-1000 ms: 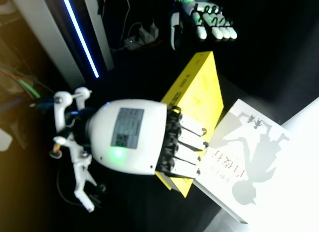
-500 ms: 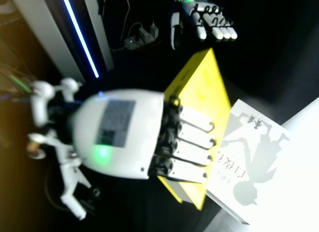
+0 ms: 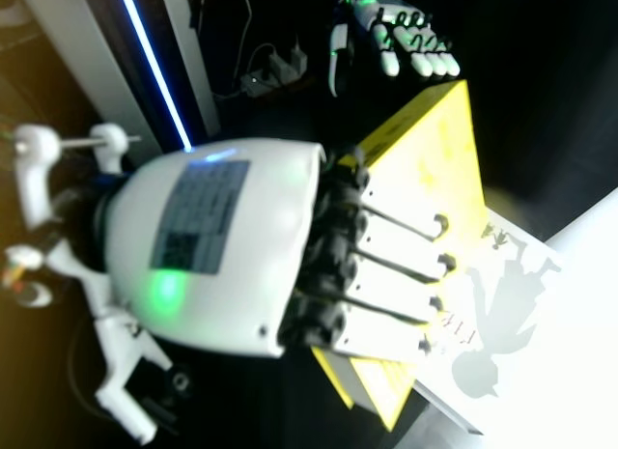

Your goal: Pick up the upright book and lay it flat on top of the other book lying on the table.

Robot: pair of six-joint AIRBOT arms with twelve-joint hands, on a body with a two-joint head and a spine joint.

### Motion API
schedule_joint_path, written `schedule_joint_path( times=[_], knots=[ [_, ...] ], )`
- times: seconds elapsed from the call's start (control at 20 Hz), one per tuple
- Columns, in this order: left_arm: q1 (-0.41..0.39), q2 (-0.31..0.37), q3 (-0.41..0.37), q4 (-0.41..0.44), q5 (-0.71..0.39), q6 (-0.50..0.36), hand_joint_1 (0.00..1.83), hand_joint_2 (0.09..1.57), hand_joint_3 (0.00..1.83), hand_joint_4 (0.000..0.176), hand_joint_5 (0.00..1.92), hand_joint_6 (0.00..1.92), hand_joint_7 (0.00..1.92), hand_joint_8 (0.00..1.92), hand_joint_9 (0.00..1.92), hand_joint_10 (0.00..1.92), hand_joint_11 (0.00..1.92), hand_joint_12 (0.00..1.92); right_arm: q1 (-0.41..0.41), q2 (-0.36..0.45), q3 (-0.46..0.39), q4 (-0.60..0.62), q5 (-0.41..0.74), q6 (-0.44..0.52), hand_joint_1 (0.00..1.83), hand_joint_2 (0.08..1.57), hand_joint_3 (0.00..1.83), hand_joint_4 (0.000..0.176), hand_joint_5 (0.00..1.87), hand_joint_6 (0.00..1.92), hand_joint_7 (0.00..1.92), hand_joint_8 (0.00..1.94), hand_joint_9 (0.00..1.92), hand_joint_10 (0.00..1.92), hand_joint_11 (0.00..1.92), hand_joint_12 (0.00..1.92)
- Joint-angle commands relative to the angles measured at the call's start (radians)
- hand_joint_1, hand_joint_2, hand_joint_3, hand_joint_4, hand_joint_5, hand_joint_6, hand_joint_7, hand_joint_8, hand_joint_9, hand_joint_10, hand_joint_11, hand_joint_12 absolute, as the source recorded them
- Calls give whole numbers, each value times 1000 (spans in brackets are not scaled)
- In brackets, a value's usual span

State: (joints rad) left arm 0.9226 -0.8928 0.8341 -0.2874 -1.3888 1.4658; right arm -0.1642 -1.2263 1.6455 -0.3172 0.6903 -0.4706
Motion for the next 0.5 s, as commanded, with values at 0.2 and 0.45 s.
schedule_joint_path(
  times=[0.2, 0.45],
  knots=[
    [-4, 3, 5, 38, -123, -5, 514, 1204, 9, 113, 0, 0, 0, 0, 0, 0, 0, 0, 35, 10, 12, 58, 122, 5, 1140, 748, 1248, 0, 851, 1853, 736, 1941, 927, 1921, 934, 1921],
    [-3, -10, 12, 44, -131, -5, 526, 1210, 7, 128, 0, 0, 0, 0, 0, 0, 0, 0, 47, 9, 34, 78, 96, -4, 1349, 747, 1114, 0, 917, 1921, 793, 1819, 990, 1921, 983, 1921]
  ],
)
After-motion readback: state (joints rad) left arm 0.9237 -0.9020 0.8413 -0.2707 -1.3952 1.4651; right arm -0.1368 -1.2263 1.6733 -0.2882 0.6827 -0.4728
